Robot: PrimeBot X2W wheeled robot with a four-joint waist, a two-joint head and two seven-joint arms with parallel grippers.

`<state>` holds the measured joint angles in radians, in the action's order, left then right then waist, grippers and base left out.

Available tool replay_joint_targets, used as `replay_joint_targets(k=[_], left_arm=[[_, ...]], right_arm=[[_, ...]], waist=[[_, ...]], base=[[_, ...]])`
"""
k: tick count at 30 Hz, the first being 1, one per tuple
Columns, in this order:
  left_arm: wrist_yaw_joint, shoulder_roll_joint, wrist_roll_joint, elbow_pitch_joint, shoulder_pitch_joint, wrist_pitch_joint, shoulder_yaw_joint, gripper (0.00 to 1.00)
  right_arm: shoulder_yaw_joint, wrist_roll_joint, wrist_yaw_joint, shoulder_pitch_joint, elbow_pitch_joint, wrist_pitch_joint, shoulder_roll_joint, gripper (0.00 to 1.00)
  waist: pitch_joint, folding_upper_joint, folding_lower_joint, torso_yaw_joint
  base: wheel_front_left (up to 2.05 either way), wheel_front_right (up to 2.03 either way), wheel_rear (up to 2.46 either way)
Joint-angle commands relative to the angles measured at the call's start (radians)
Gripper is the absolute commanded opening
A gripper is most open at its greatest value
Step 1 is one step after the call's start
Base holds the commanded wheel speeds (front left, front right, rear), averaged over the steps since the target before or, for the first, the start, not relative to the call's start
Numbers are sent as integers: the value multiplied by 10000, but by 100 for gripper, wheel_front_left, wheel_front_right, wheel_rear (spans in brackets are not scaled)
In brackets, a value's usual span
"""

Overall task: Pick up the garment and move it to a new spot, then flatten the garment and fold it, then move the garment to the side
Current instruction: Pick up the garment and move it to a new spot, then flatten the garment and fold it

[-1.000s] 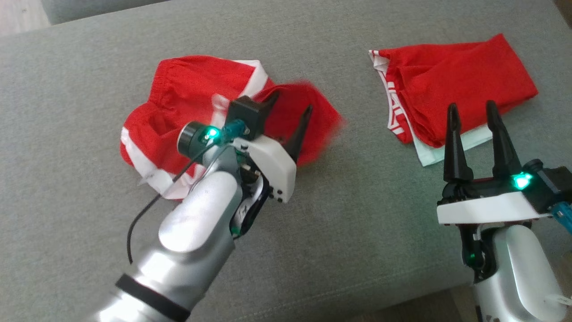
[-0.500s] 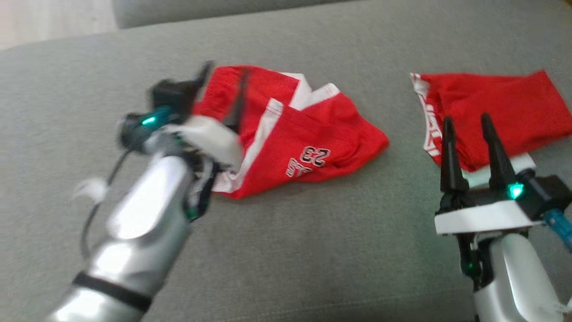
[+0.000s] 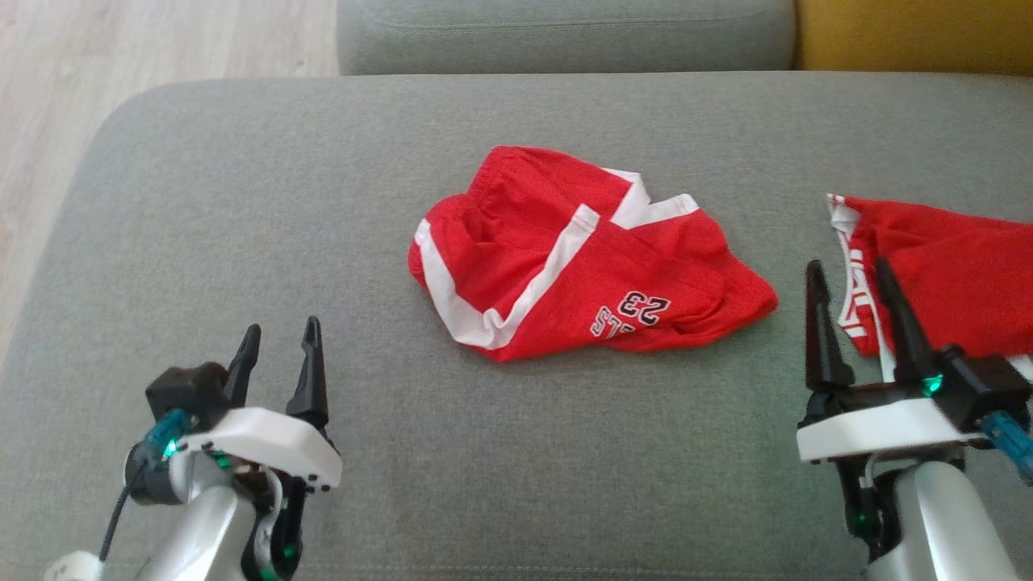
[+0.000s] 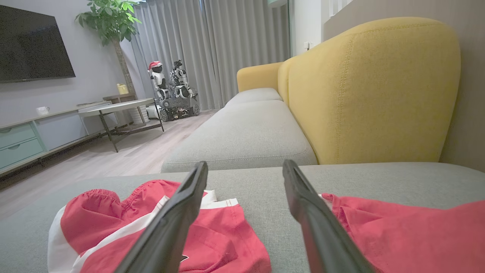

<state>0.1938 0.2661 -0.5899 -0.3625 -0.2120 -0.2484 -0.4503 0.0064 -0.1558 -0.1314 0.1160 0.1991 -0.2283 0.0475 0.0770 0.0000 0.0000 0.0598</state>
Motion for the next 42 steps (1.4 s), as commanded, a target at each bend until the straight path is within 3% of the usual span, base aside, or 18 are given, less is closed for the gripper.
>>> replay_joint_targets(k=[1, 12, 19, 23, 30, 36, 42], left_arm=[[-13, -3, 234, 684, -271, -129, 663, 100], [-531, -875, 1130, 1041, 182, -132, 1494, 100], [-986, -1313, 1517, 701, 8, -133, 1716, 100], [-1274, -1583, 1710, 419, -258, -133, 1775, 100], [-1575, -1894, 1878, 157, -549, -133, 1902, 100], [-1792, -2049, 1997, -30, -702, -133, 1929, 100], [-1915, -2130, 2009, -180, -830, -133, 1898, 100]], right_arm=[[87, 83, 7, 211, -500, 58, 28, 100], [645, 416, 7, 86, -977, 424, 28, 100], [1259, 626, 7, 1250, -660, 1225, 191, 100], [2356, 65, 7, 2674, 393, 2705, 1396, 100], [4476, -1736, 7, 4203, 1652, 4167, 3081, 100], [5906, -3330, 7, 5192, 2140, 4547, 4028, 100], [6988, -4172, 7, 6005, 2726, 4597, 4505, 100]], waist=[[45, 0, 0, 167], [456, 0, 0, 460], [780, 0, 0, 844], [1083, 0, 0, 1275], [1496, 0, 0, 1834], [1749, 0, 0, 2139], [1892, 0, 0, 2372]], base=[[0, 0, 0], [0, 0, 0], [0, 0, 0], [0, 0, 0], [0, 0, 0], [0, 0, 0], [0, 0, 0]])
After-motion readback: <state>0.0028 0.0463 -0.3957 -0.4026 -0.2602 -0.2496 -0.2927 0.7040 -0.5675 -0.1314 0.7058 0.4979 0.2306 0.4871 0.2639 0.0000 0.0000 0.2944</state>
